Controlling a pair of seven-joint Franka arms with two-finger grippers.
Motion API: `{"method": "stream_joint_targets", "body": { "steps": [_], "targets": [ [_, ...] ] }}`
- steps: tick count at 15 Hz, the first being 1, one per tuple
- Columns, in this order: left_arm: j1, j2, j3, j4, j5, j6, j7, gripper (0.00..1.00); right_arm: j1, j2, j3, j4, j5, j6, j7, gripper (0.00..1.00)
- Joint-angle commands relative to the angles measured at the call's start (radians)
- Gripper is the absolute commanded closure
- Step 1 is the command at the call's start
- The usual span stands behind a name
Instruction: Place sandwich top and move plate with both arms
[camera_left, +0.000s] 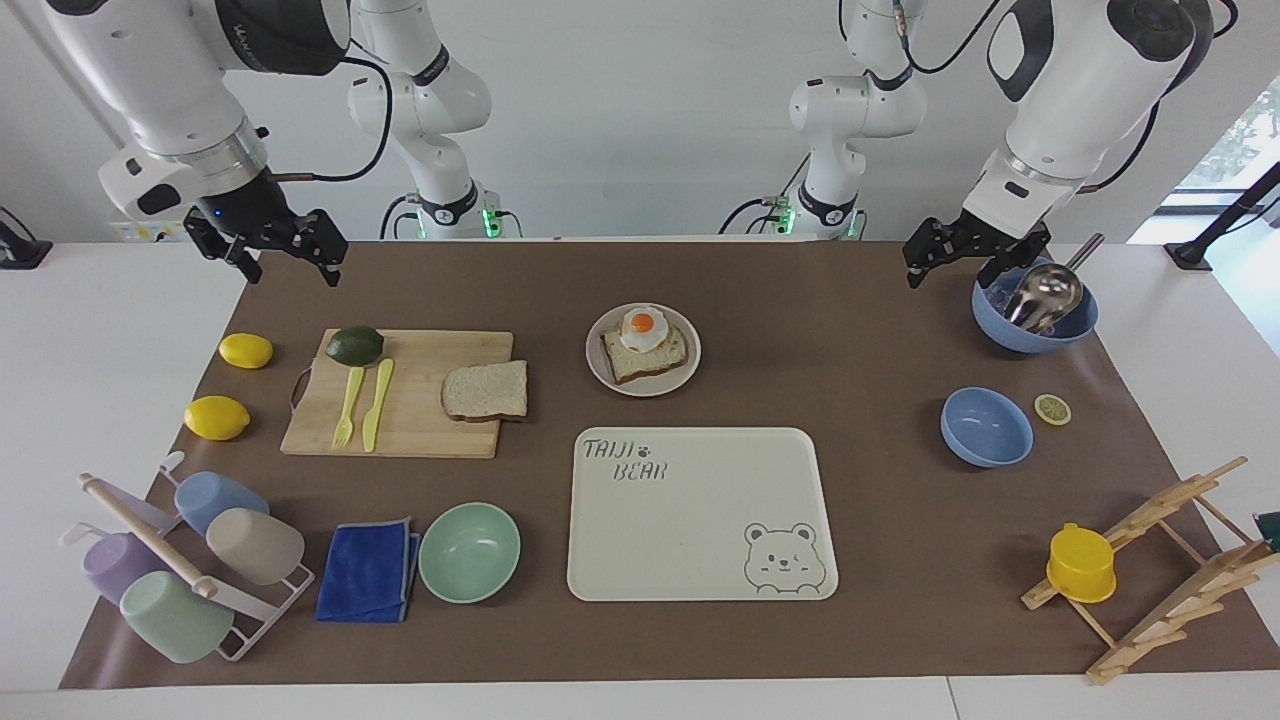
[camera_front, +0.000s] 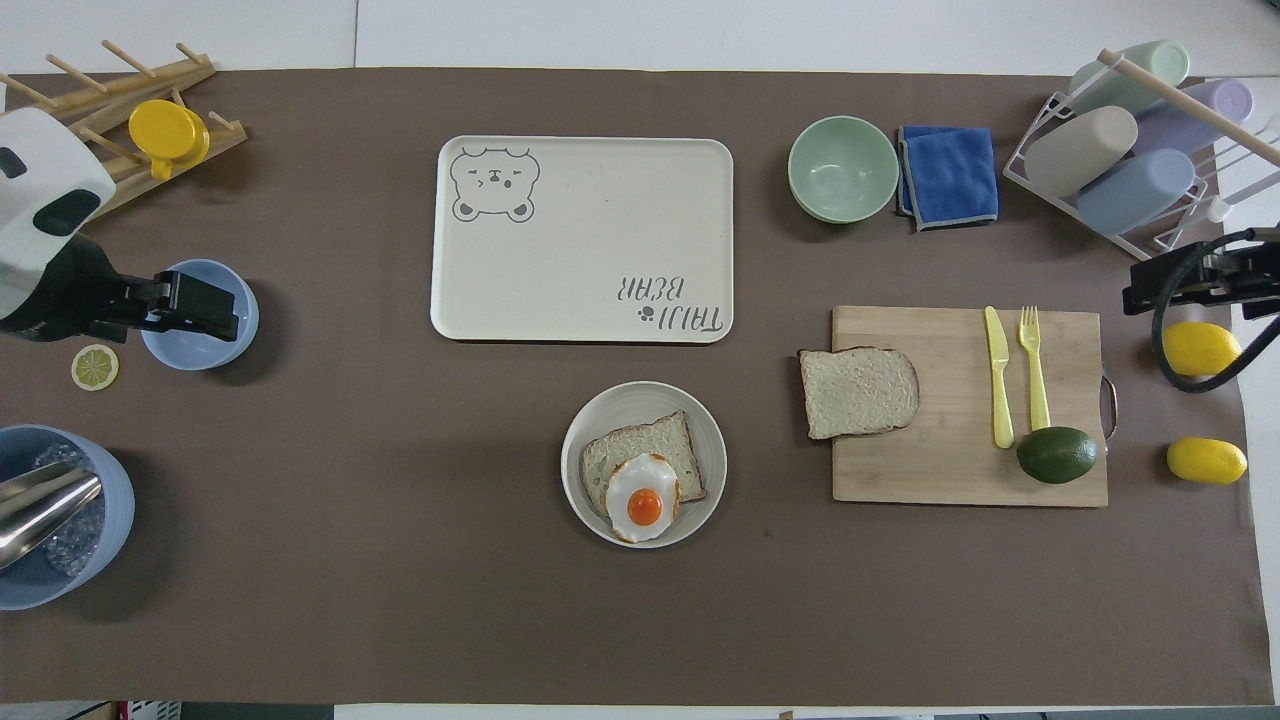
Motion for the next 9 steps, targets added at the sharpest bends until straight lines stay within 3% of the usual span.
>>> {"method": "stream_joint_targets", "body": {
  "steps": [1, 6, 9],
  "targets": [
    [0.005, -0.022, 0.001, -0.024, -0.009, 0.004, 0.013, 0.00, -0.008, 0.012, 0.009, 0.019, -0.010, -0.003, -0.017, 0.00],
    [0.005, -0.022, 0.001, -0.024, -0.009, 0.004, 0.013, 0.00, -0.005, 0.001, 0.009, 0.003, 0.001, 0.003, -0.006, 0.00],
    [0.005, -0.022, 0.001, -0.024, -0.009, 0.004, 0.013, 0.00, -0.003, -0.028, 0.009, -0.057, 0.007, 0.003, -0.020, 0.00]
  ]
}}
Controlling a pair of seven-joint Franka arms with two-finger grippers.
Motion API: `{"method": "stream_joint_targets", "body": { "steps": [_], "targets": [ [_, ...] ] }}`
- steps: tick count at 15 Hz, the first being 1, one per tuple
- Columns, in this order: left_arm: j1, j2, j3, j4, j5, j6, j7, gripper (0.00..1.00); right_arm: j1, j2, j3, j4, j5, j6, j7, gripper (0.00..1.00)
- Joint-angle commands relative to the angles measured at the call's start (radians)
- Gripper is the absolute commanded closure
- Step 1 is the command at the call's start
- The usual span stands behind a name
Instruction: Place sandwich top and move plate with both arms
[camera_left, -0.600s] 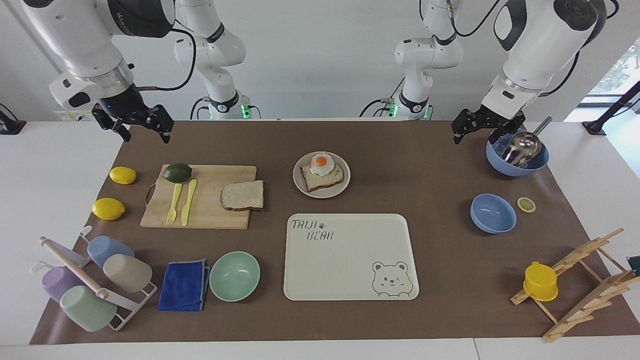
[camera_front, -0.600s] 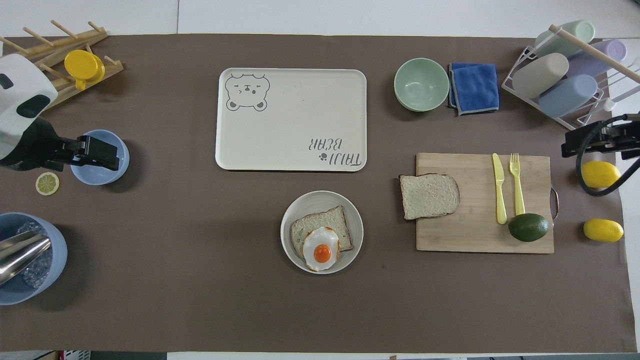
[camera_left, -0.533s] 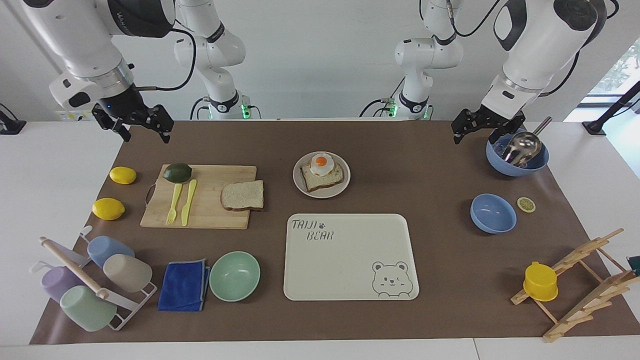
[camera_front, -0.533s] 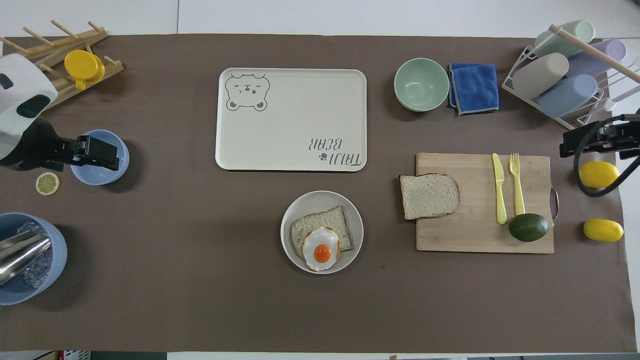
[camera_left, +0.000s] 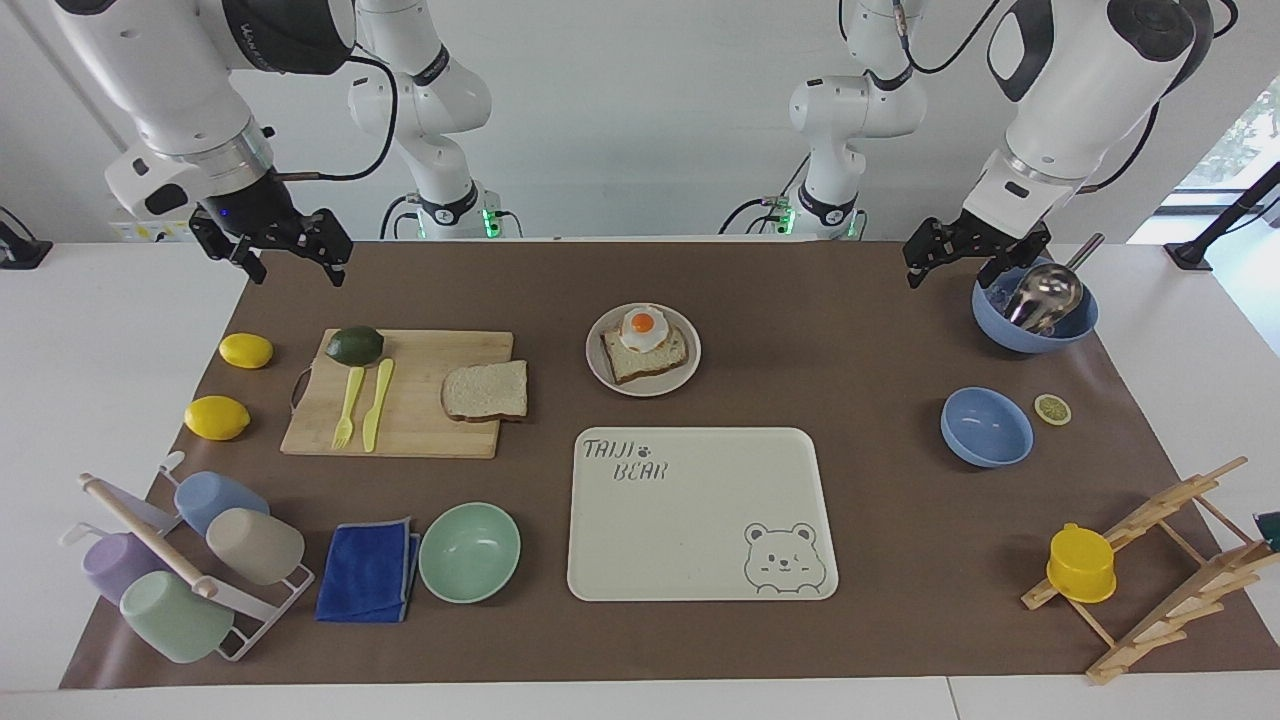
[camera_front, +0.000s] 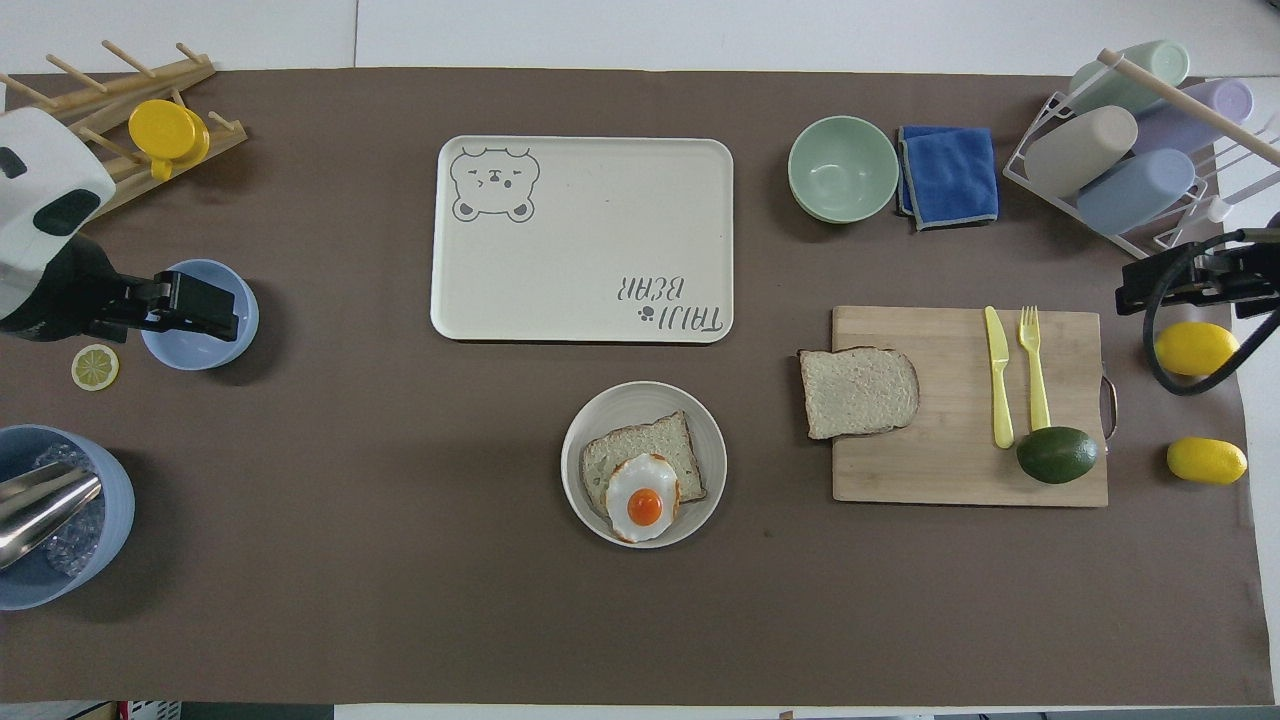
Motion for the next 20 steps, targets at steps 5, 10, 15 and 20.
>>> {"method": "stream_joint_targets", "body": {
  "steps": [5, 10, 15, 20],
  "targets": [
    [0.006, -0.022, 0.001, -0.024, -0.009, 0.004, 0.013, 0.00, 0.183, 0.035, 0.020, -0.128, -0.004, 0.166, 0.107, 0.00],
    [0.006, -0.022, 0.001, -0.024, -0.009, 0.004, 0.013, 0.00, 0.351, 0.198, 0.021, -0.126, -0.081, 0.260, 0.375, 0.00],
    [0.006, -0.022, 0.001, -0.024, -0.009, 0.004, 0.013, 0.00, 0.404, 0.296, 0.020, -0.195, -0.087, 0.359, 0.480, 0.00],
    [0.007, -0.022, 0.001, -0.024, -0.009, 0.004, 0.013, 0.00, 0.443, 0.338, 0.020, -0.236, -0.187, 0.390, 0.523, 0.04]
  ]
}}
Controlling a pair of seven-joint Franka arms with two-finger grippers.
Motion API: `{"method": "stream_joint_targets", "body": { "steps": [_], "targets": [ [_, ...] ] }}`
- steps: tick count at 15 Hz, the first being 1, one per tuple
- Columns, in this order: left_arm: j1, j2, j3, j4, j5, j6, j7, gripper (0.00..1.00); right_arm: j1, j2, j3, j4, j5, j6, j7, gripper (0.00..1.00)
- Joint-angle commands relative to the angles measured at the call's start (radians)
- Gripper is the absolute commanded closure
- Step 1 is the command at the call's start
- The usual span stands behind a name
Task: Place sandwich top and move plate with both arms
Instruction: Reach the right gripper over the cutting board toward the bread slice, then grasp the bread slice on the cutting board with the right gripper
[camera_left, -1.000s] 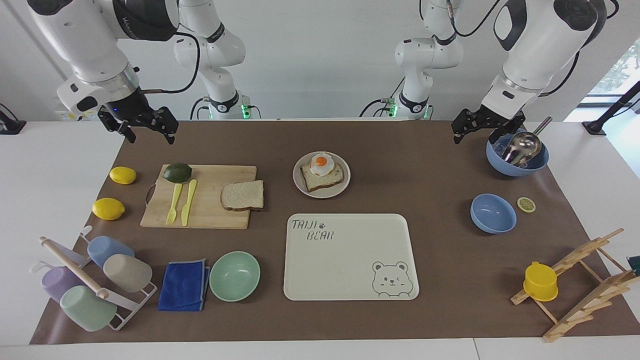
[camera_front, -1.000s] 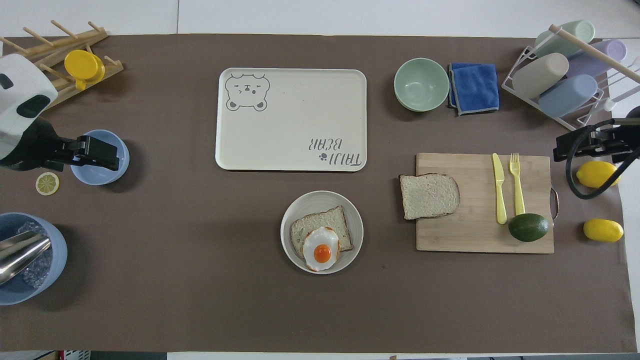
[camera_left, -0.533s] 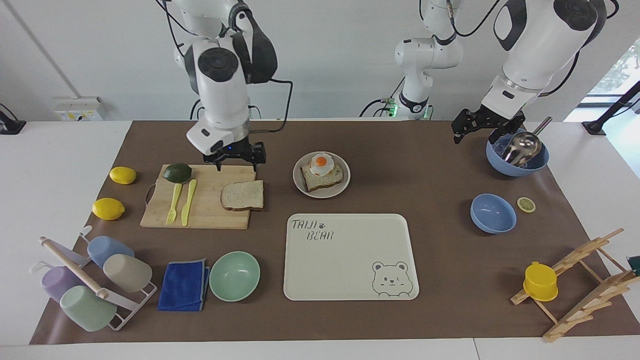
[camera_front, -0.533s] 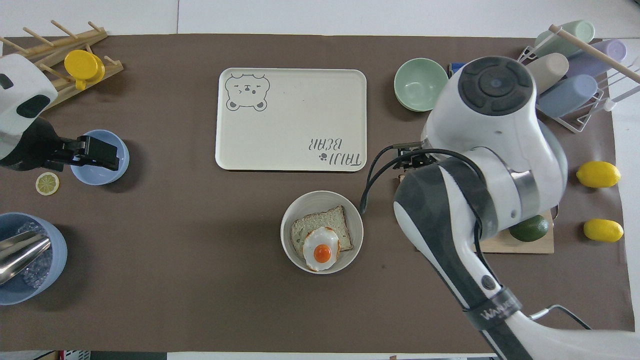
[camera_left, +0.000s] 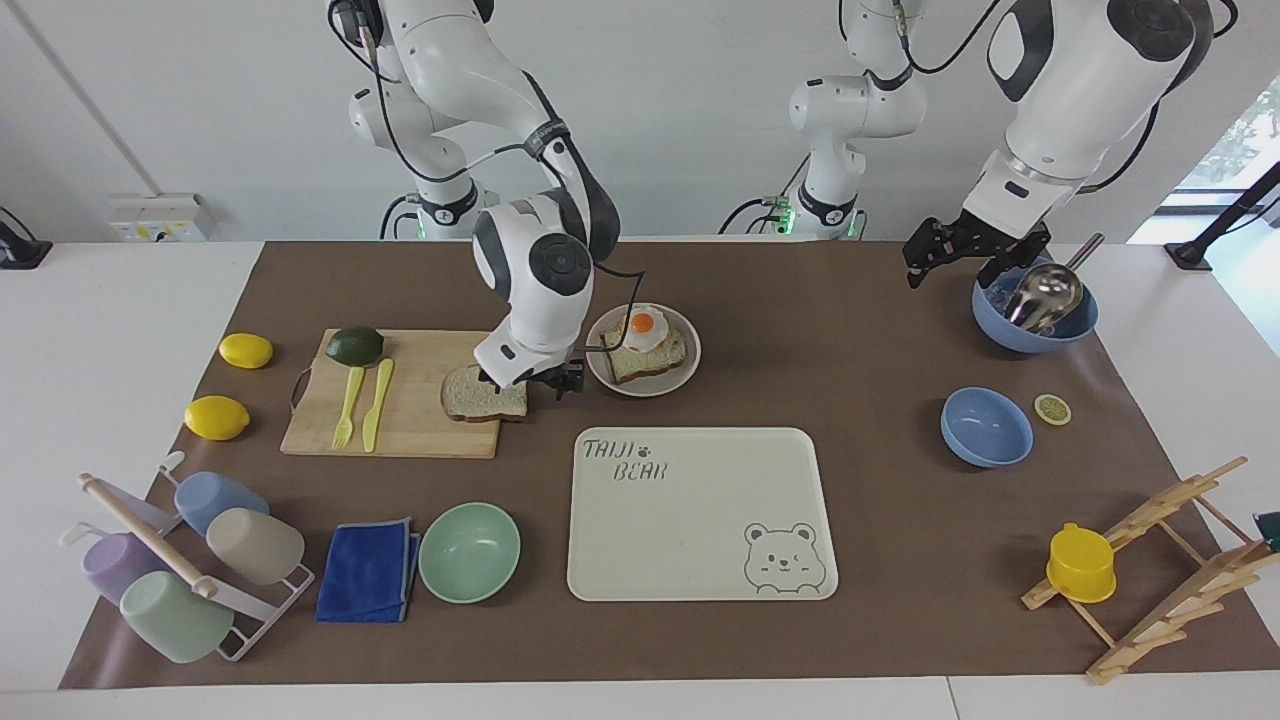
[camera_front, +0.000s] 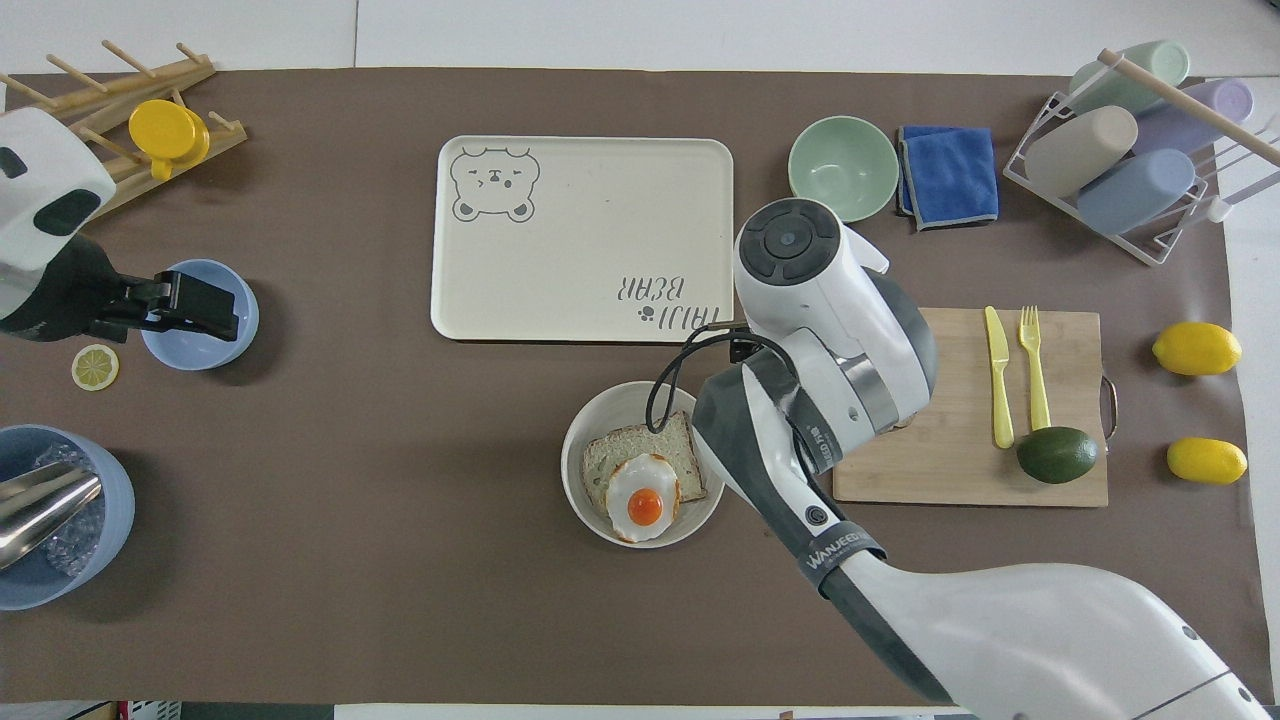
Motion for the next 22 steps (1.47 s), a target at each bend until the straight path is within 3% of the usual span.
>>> {"method": "stream_joint_targets", "body": {
  "steps": [1, 2, 3, 7, 22],
  "targets": [
    [0.006, -0.022, 0.001, -0.024, -0.009, 0.004, 0.013, 0.00, 0.004, -0.016, -0.002, -0.054, -0.062, 0.023, 0.015, 0.05],
    [0.005, -0.022, 0.001, -0.024, -0.009, 0.004, 0.013, 0.00, 0.018, -0.011, -0.002, -0.061, -0.088, 0.021, 0.015, 0.06],
    [0.005, -0.022, 0.001, -0.024, -0.009, 0.004, 0.013, 0.00, 0.042, -0.004, -0.003, -0.063, -0.125, 0.014, 0.015, 0.17],
    [0.005, -0.022, 0.001, -0.024, -0.009, 0.004, 0.013, 0.00, 0.041, -0.002, -0.002, -0.080, -0.131, 0.029, 0.015, 0.39],
    [0.005, -0.022, 0.001, -0.024, -0.009, 0.004, 0.013, 0.00, 0.055, 0.001, -0.002, -0.123, -0.176, -0.021, -0.008, 0.39]
  ]
}}
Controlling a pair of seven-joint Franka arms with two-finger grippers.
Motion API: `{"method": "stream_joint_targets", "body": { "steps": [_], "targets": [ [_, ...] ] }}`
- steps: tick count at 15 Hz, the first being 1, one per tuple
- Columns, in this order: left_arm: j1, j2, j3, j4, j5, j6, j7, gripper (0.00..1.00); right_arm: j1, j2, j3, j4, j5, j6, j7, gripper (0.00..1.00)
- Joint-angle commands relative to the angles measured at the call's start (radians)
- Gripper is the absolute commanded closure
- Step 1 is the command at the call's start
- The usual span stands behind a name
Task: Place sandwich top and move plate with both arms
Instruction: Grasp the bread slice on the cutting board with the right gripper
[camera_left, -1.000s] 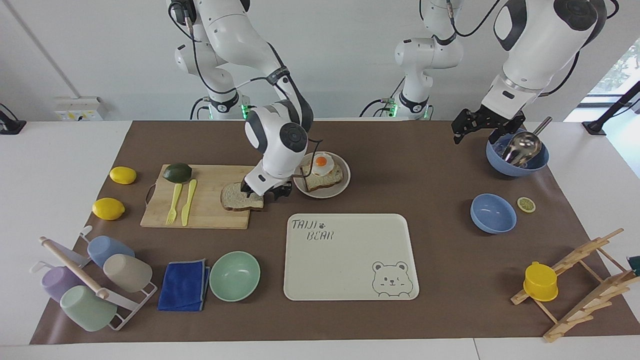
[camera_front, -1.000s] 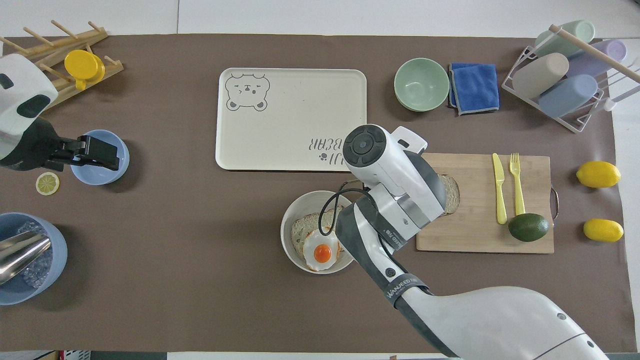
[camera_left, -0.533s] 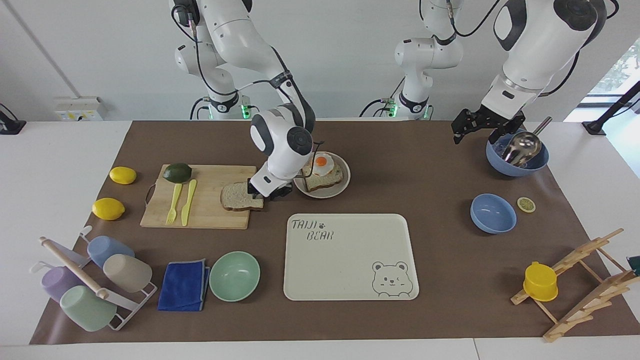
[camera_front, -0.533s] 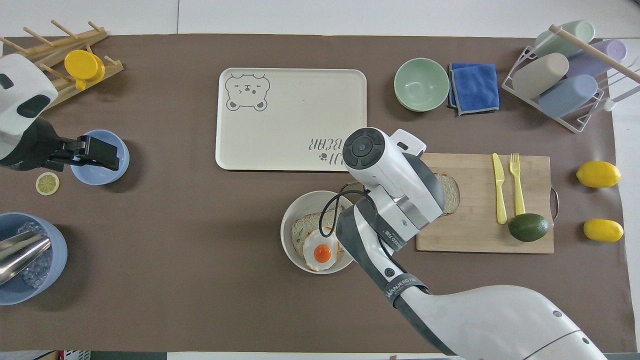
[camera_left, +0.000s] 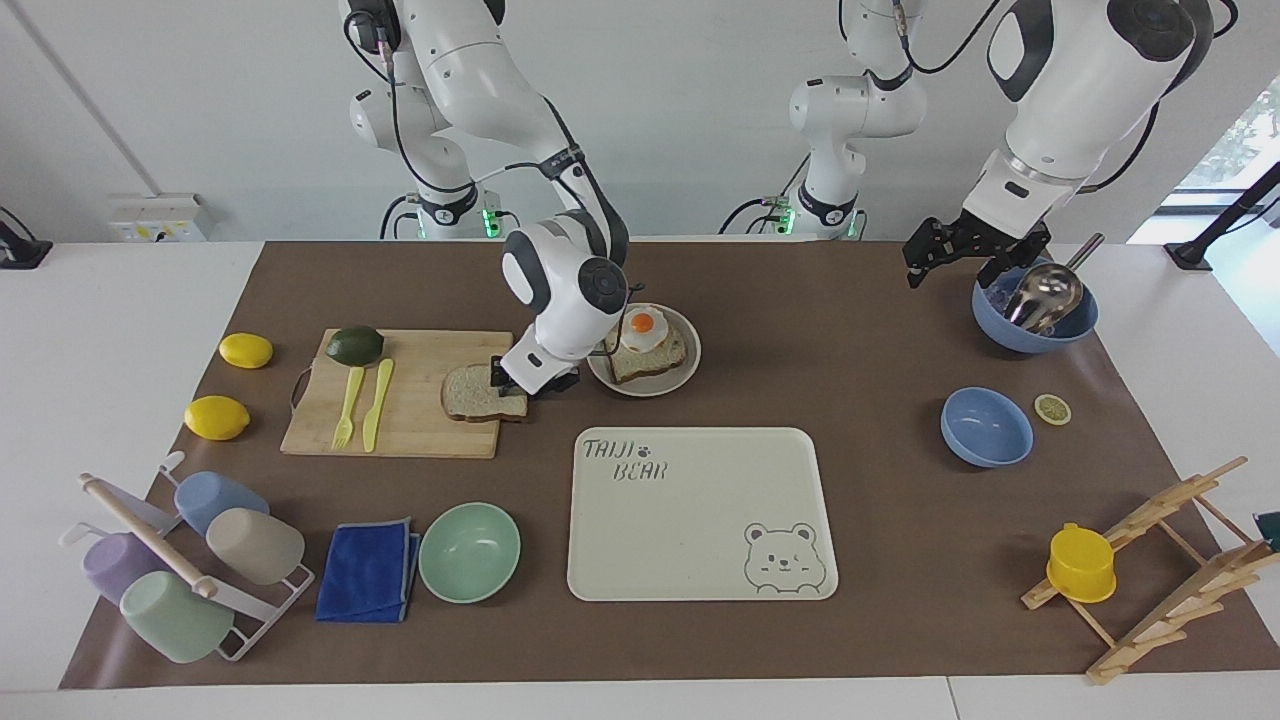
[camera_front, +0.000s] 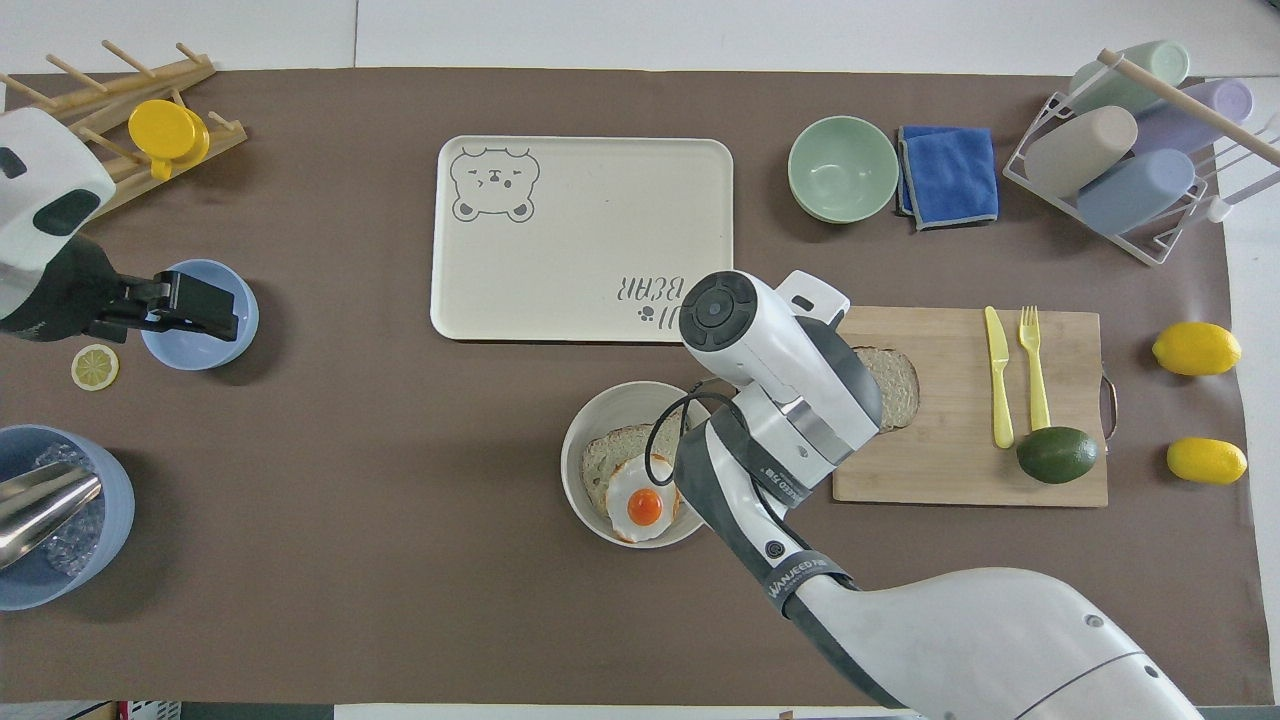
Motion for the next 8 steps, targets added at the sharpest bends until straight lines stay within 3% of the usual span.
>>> {"method": "stream_joint_targets", "body": {
  "steps": [1, 8],
  "targets": [
    [0.005, -0.022, 0.001, -0.024, -0.009, 0.004, 0.013, 0.00, 0.007, -0.020, -0.001, -0.026, -0.022, -0.023, -0.010, 0.39],
    [0.005, -0.022, 0.001, -0.024, -0.009, 0.004, 0.013, 0.00, 0.018, -0.028, 0.004, -0.023, -0.022, -0.080, -0.010, 0.39]
  ]
}}
